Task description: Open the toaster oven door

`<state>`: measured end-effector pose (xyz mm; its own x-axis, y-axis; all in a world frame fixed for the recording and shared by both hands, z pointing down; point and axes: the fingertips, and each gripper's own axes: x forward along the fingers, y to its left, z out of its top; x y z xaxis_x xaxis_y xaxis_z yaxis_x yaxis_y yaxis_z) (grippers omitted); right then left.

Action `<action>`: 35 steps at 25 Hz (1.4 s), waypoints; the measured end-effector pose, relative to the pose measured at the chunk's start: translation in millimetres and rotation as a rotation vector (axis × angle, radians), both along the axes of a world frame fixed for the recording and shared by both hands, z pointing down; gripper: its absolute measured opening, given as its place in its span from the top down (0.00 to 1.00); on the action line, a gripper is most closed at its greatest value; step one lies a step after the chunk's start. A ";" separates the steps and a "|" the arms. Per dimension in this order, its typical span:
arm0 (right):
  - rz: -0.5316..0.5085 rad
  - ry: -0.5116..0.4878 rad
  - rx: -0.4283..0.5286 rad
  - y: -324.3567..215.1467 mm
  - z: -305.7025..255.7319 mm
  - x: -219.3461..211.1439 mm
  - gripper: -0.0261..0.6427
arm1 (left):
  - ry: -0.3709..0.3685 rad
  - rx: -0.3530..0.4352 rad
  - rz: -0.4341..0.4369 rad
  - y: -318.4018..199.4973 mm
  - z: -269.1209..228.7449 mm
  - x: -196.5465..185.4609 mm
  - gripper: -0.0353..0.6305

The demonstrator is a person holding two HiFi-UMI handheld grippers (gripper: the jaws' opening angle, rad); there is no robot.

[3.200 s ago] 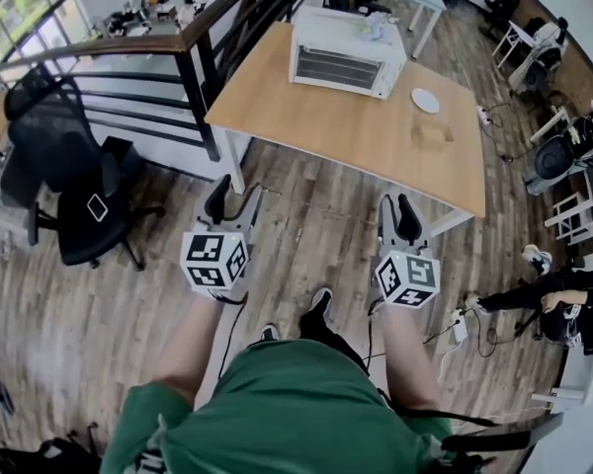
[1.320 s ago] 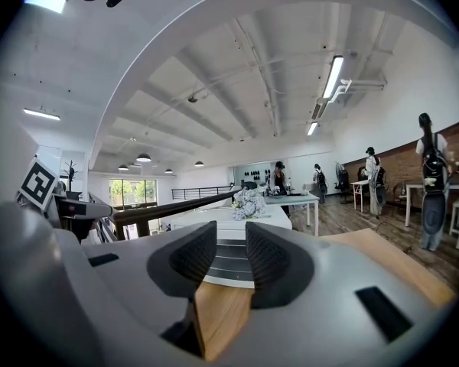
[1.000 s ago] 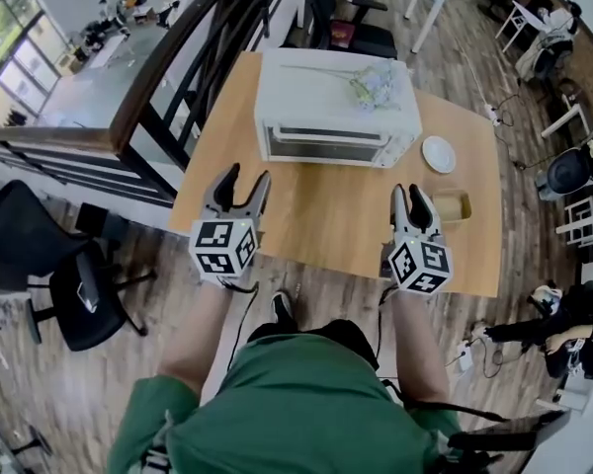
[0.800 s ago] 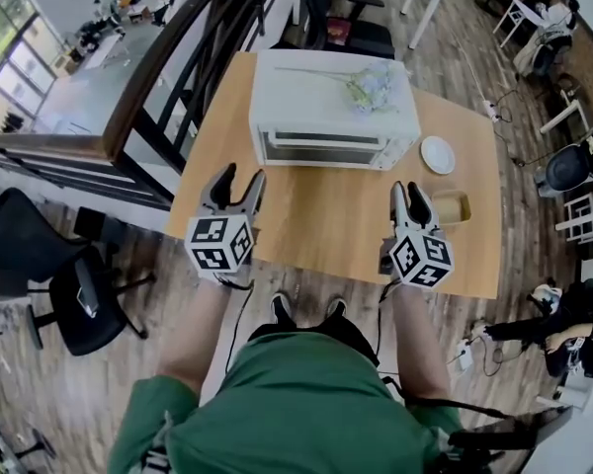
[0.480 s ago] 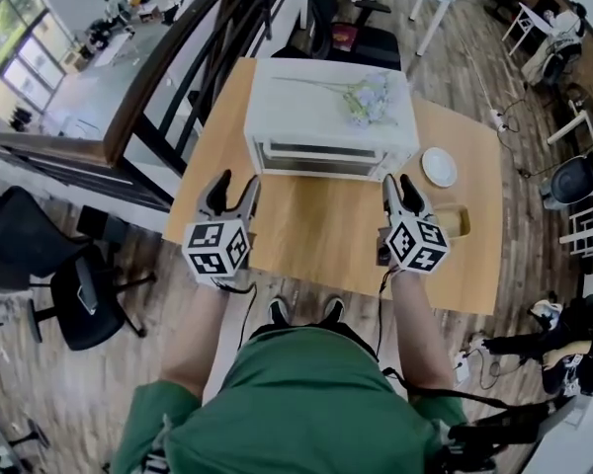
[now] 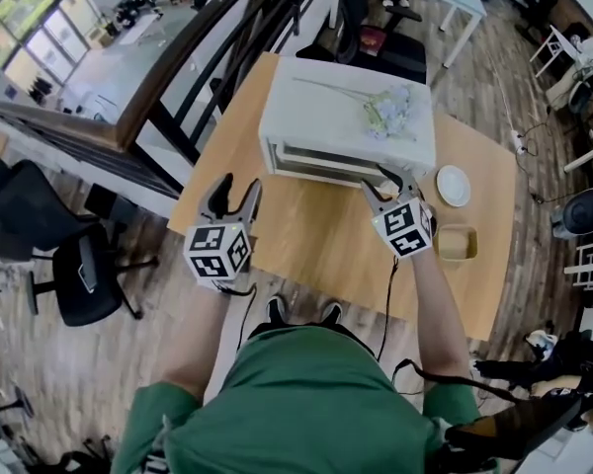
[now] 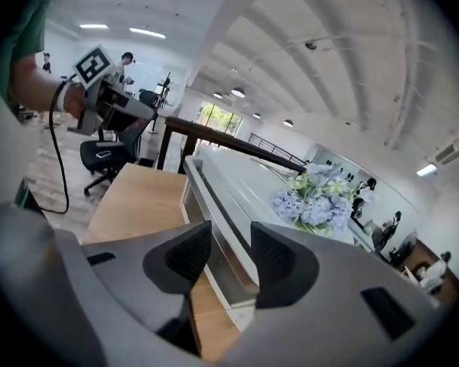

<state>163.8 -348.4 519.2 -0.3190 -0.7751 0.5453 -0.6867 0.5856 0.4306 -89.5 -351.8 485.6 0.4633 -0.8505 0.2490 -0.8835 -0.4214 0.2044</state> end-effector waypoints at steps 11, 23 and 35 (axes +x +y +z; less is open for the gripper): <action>-0.065 0.193 -0.069 -12.4 31.1 8.4 0.75 | 0.010 -0.031 -0.038 7.8 12.1 -18.0 0.57; -0.029 0.176 -0.035 16.7 36.6 1.0 0.76 | 0.037 -0.047 -0.008 23.1 14.0 -10.8 0.58; 0.011 0.135 -0.019 59.5 55.9 -10.5 0.77 | 0.036 -0.056 0.015 39.1 16.3 -8.4 0.58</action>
